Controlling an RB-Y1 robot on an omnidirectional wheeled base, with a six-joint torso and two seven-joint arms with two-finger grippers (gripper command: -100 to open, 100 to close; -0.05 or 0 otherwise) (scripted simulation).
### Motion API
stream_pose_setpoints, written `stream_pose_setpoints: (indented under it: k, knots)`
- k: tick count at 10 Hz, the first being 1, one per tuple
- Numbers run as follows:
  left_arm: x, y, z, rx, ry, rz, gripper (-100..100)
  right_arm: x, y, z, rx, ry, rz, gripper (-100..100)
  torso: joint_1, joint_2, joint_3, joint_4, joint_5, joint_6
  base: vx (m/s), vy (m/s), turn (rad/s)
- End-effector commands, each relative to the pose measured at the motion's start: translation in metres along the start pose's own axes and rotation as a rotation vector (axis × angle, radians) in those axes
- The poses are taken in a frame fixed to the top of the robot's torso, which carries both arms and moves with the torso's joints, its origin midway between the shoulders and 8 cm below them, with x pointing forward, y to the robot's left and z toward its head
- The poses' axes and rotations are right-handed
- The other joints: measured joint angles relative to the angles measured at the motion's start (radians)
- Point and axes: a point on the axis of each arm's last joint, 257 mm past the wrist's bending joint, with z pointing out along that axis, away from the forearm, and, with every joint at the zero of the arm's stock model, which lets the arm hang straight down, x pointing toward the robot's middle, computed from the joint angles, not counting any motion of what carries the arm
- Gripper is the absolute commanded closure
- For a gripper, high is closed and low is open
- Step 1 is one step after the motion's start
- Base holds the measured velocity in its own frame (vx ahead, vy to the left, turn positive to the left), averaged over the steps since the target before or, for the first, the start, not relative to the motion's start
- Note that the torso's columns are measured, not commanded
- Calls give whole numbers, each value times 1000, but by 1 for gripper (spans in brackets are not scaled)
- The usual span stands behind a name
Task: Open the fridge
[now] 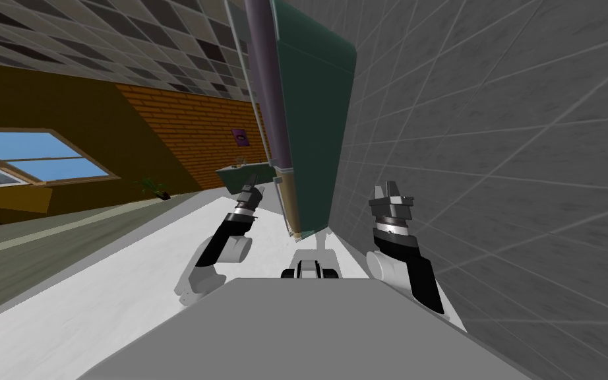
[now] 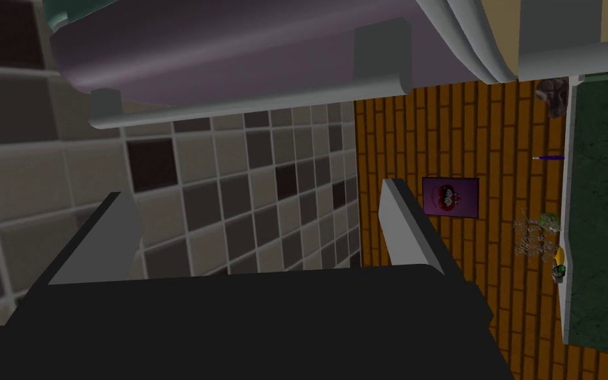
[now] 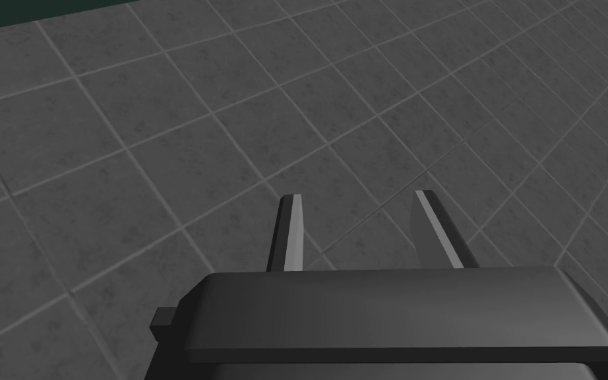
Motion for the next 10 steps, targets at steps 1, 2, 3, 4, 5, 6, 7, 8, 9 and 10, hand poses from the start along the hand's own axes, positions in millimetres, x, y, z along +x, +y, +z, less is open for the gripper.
stream_pose_setpoints:
  k: [1, 2, 3, 4, 5, 6, 7, 8, 9, 10]
  knots:
    - [1, 5, 8, -35, 10, -3, -100, 0, 0, 0, 0, 0, 0, 0, 0, 1, 0, 0, 0, 0, 45, 18, -73]
    - [1, 8, 8, -47, 10, -3, -100, 0, 0, 0, 0, 0, 0, 0, 0, 1, 0, 0, 0, 0, 41, 16, -43]
    - [1, 10, 12, -62, 16, -3, -100, 0, 0, 0, 0, 0, 0, 0, -1, 1, 1, 0, 0, 0, 54, 25, -75]
    - [1, 13, 12, -74, 15, -3, -100, 0, 0, 0, 0, 0, 0, 0, 0, 0, 0, 0, 0, 0, 49, 21, -36]
    - [1, 15, 17, -90, 21, -1, -100, 0, 0, 0, 0, 0, 0, 0, 0, 0, 0, 0, 0, 0, 58, 19, -60]
    - [1, 18, 16, -103, 20, -1, -100, 0, 0, 0, 0, 0, 0, 0, -1, 0, 0, 0, 0, 0, 52, 14, -43]
    - [0, 20, 21, -120, 25, 2, -100, 0, 0, 0, 0, 0, 0, 0, -1, 0, 0, 0, 0, 0, 55, 23, -87]
    - [0, 24, 20, -133, 25, 2, -100, 0, 0, 0, 0, 0, 0, 0, 0, 0, 0, 0, 0, 0, 46, 26, -37]
    - [-1, 26, 25, -150, 29, 7, -100, 0, 0, 0, 0, 0, 0, 0, 0, 1, 1, 0, 0, 0, 50, 30, -75]
    - [-2, 29, 24, -164, 28, 7, -100, 0, 0, 0, 0, 0, 0, 0, 0, 1, 0, 0, 0, 0, 49, 23, -37]
